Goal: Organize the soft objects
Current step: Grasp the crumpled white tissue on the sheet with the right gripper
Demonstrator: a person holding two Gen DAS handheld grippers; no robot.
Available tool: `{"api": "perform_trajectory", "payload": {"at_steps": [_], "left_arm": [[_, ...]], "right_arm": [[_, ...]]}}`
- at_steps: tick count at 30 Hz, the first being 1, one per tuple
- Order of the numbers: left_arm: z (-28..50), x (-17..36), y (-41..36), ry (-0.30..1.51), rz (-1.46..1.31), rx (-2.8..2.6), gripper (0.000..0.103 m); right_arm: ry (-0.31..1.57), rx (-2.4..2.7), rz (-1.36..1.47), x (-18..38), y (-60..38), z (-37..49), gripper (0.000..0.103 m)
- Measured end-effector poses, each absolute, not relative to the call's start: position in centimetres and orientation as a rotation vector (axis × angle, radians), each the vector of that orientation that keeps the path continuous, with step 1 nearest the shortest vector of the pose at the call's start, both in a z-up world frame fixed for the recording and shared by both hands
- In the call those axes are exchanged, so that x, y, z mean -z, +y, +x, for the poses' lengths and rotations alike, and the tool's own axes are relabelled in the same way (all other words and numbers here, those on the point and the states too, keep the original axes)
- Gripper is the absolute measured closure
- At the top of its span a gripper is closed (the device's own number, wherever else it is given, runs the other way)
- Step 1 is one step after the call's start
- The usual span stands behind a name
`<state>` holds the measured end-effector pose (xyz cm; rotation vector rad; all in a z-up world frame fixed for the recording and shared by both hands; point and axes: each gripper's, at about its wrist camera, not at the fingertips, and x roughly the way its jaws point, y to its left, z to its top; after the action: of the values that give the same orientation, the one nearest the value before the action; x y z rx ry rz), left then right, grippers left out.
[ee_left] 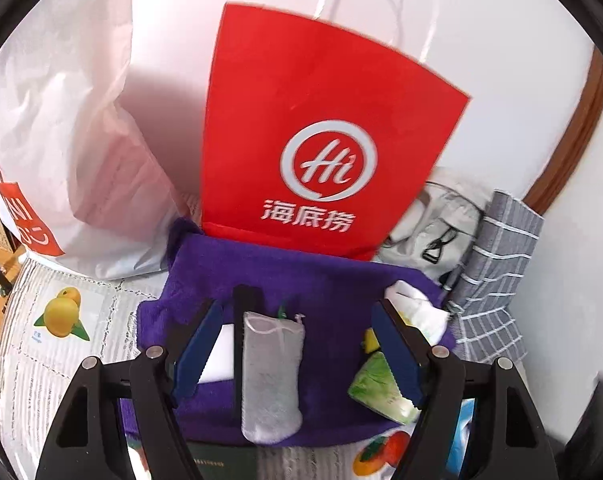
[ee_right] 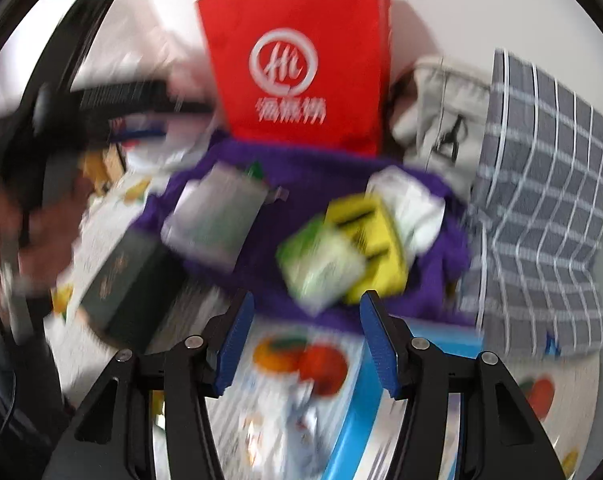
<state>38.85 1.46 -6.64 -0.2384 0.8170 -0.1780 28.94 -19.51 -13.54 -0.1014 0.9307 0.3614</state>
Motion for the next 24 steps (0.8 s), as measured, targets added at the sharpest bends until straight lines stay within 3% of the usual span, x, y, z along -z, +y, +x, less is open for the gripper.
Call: {"api": "perform_trajectory", "payload": {"at_steps": [2,4,6,11,13,16,17,19,24], "left_arm": [[37.9,5.6,1.1,0.802,-0.225,0.190,0.028],[36.6,4.6,0.8,0.779,-0.200,0.205,0.028],[35.6,3.9,0.7,0.772,-0.172,0.194,0.028],[32.0,3.1,1.9,0.754,-0.141,0.189,0.028],[30.2,3.3,2.5,0.749,-0.114,0.181,0.028],[27.4,4.0,3.6,0.744,-0.100,0.180,0.028],[26.6,4.3,4.1,0.747,-0.106,0.180,0.028],[25.1,5.3,4.9,0.765,-0.126,0.179,0.028],[22.3,7.6,6.4,0.812,-0.168,0.174,0.028]], "right_arm": [[0.965,-0.361,-0.101,14.9,-19.2,27.2,0.053],[0.994,-0.360,-0.094,16.0,-18.6,25.9,0.073],[0.997,-0.342,-0.139,16.8,-17.4,24.6,0.080],[1.001,-0.271,-0.216,19.0,-15.8,23.8,0.076],[1.007,-0.204,-0.235,19.8,-15.8,24.5,0.064],[0.987,-0.133,-0.292,20.9,-15.0,24.5,0.062],[0.984,-0.111,-0.315,21.3,-14.7,24.3,0.063],[0.990,-0.111,-0.321,21.5,-14.4,23.7,0.083],[1.024,-0.245,-0.170,21.1,-15.2,21.4,0.085]]}}
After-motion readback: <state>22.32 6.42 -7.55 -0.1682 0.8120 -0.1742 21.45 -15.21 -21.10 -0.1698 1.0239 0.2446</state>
